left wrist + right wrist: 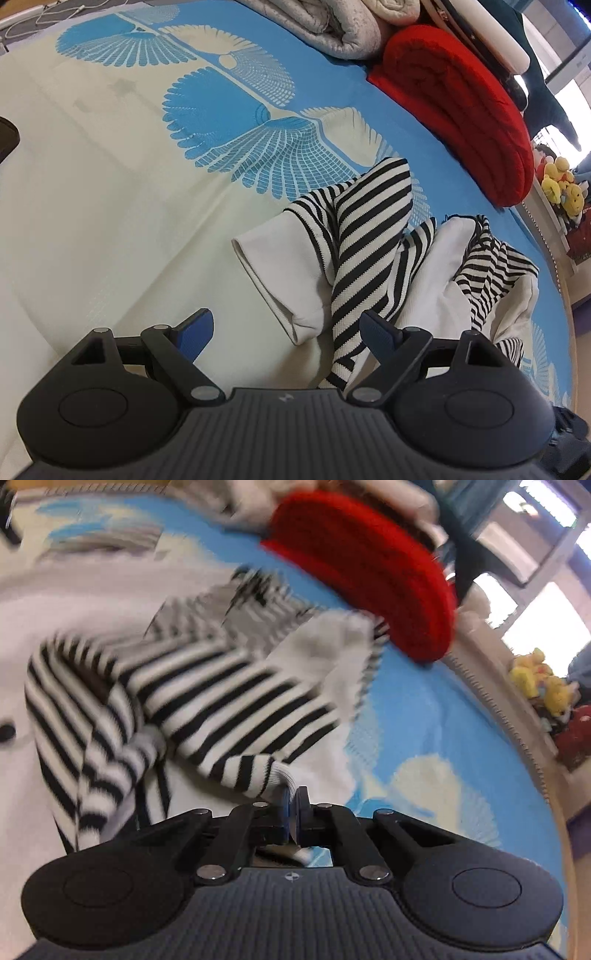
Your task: Fold small clothes
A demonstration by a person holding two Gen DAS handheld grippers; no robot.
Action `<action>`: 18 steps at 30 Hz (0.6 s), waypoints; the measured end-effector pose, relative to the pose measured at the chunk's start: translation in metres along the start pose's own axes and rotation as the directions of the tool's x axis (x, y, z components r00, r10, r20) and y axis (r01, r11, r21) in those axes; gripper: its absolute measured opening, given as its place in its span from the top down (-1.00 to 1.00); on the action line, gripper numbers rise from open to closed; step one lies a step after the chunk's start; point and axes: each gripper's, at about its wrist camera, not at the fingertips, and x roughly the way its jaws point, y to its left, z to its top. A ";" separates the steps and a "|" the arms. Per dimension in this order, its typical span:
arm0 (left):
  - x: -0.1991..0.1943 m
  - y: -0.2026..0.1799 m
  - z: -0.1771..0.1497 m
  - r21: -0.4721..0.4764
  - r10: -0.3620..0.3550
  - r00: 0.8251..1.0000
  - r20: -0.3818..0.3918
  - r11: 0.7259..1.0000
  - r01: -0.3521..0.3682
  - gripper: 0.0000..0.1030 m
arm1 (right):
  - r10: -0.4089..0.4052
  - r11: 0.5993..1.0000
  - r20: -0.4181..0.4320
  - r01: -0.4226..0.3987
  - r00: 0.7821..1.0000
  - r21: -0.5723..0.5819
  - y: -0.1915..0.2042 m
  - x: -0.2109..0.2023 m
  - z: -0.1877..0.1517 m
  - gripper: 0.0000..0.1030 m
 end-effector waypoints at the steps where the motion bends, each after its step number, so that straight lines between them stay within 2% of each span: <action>1: 0.000 0.000 0.000 -0.003 -0.001 1.000 0.002 1.000 0.001 -0.74 | -0.020 1.000 0.019 0.019 1.000 0.020 -0.006 -0.011 0.004 0.96; 5: -0.002 0.001 0.001 -0.014 -0.012 1.000 -0.003 1.000 0.012 -0.74 | -0.094 0.984 0.066 0.083 0.993 0.155 -0.044 -0.084 0.022 0.96; 8: -0.004 0.001 0.000 -0.017 -0.018 1.000 0.000 1.000 0.018 -0.74 | -0.112 0.960 0.052 0.094 0.992 0.265 -0.069 -0.148 0.026 0.96; 11: -0.006 0.001 -0.001 -0.017 -0.018 1.000 0.003 1.000 0.018 -0.74 | -0.135 0.949 0.060 0.112 0.989 0.294 -0.079 -0.216 0.027 0.96; 15: -0.005 0.000 -0.002 -0.015 -0.013 1.000 0.002 1.000 0.013 -0.74 | -0.196 0.917 0.019 0.177 0.980 0.357 -0.091 -0.293 0.023 0.96; 18: -0.004 -0.001 -0.002 -0.023 -0.013 1.000 0.001 1.000 0.013 -0.74 | -0.223 0.878 -0.056 0.226 0.973 0.423 -0.119 -0.318 0.012 0.96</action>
